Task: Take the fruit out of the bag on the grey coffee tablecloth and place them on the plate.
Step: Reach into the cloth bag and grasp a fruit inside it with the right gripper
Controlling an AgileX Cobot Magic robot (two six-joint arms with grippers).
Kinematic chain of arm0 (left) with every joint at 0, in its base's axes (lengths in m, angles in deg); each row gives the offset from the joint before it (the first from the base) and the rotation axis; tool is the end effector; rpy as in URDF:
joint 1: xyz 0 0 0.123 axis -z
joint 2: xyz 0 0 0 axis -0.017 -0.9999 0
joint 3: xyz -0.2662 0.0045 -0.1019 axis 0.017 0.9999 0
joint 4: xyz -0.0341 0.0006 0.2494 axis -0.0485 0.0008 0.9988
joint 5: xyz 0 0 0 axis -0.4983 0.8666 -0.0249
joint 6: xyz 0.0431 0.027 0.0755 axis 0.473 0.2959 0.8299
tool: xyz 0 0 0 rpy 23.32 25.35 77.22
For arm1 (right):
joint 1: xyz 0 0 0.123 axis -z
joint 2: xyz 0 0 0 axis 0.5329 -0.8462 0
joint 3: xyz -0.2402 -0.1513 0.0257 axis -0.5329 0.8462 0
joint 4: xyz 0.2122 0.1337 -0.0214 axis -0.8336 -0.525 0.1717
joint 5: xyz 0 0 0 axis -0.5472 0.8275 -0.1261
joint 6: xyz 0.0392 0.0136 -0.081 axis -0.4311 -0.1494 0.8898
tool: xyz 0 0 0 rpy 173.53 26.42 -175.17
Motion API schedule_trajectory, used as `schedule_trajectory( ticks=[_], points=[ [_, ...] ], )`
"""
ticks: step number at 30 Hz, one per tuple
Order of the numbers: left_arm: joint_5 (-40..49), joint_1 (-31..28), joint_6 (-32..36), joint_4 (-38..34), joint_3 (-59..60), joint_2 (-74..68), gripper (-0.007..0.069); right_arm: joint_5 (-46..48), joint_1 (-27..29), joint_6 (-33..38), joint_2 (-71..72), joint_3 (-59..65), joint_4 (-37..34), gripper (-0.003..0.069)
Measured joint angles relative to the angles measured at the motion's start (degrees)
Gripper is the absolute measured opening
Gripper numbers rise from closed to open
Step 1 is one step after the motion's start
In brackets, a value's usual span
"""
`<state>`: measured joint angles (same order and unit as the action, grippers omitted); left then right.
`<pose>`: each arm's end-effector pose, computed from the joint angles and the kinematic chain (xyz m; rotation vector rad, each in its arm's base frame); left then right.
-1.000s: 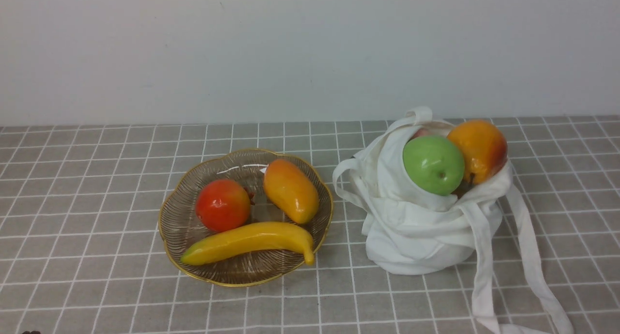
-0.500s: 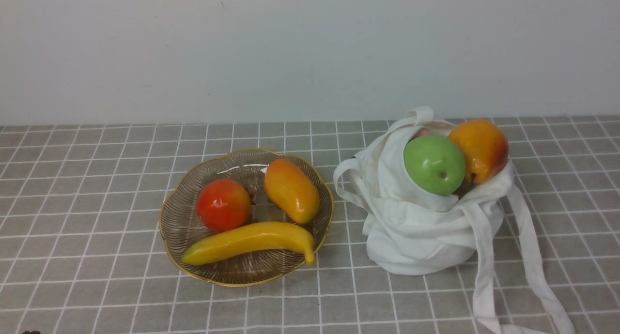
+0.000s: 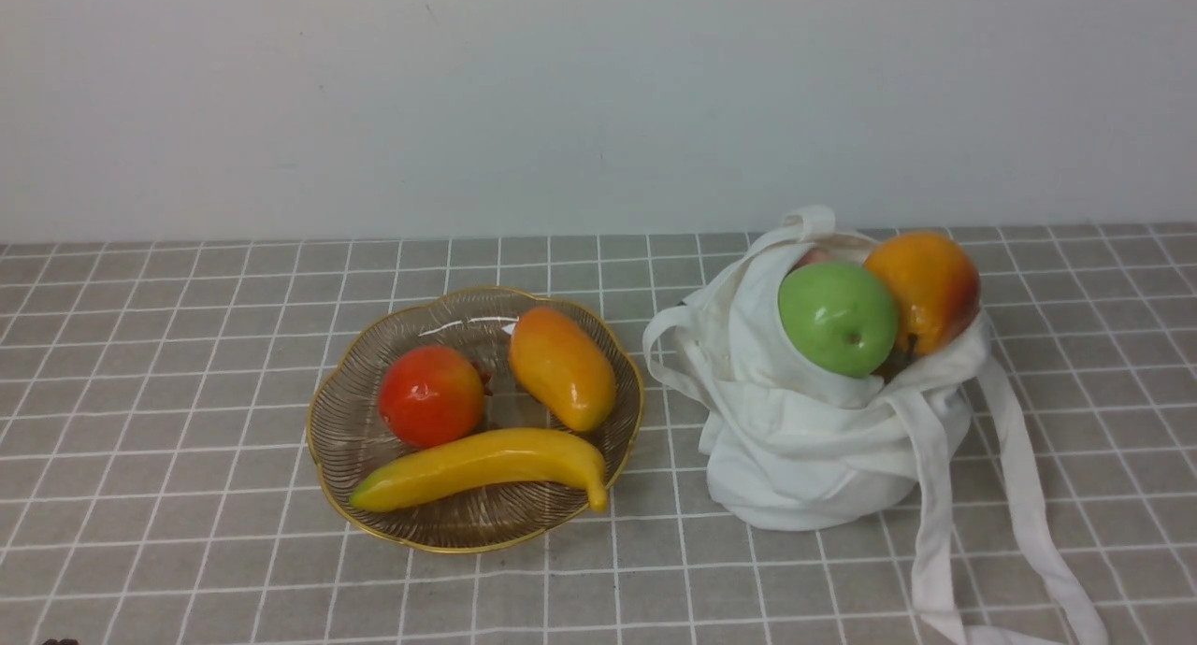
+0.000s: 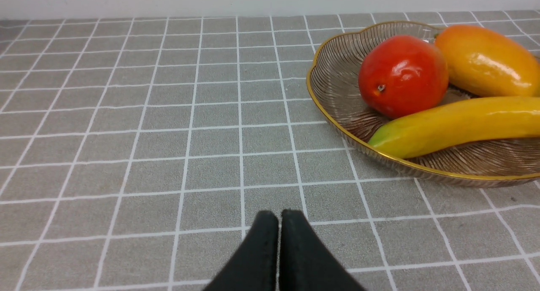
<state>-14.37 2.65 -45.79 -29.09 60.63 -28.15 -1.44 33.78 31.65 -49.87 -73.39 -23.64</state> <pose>0.0524 -0.0022 0.1701 0.0241 1.8832 -0.0522 0.1460 0.0162 0.3829 0.0489 2.2241 0.3039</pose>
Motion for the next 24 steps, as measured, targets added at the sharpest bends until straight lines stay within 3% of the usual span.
schedule_trajectory(
  ticks=[8, 14, 17, 20, 23, 24],
  points=[
    [0.00, 0.00, 0.00, 0.00, 0.00, 0.00, -0.0008, 6.66, -0.68, 2.58, -25.34, -14.89, 0.99, -0.0010],
    [0.00, 0.00, 0.00, 0.00, 0.00, 0.00, -0.0008, 6.90, -4.82, 2.11, -38.21, -23.62, 4.30, 0.0011],
    [0.00, 0.00, 0.00, 0.00, 0.00, 0.00, -0.0008, 6.90, -6.67, 0.33, -43.69, -27.07, 6.38, 0.0067],
    [0.00, 0.00, 0.00, 0.00, 0.00, 0.00, -0.0008, 5.40, -8.23, -0.32, -48.13, -29.27, 7.52, 0.0165],
    [0.00, 0.00, 0.00, 0.00, 0.00, 0.00, -0.0008, 2.67, -9.66, -0.46, -51.42, -29.90, 8.06, 0.0314],
    [0.00, 0.00, 0.00, 0.00, 0.00, 0.00, -0.0008, 2.50, -9.66, -0.46, -51.55, -29.90, 8.06, 0.0325]
  ],
)
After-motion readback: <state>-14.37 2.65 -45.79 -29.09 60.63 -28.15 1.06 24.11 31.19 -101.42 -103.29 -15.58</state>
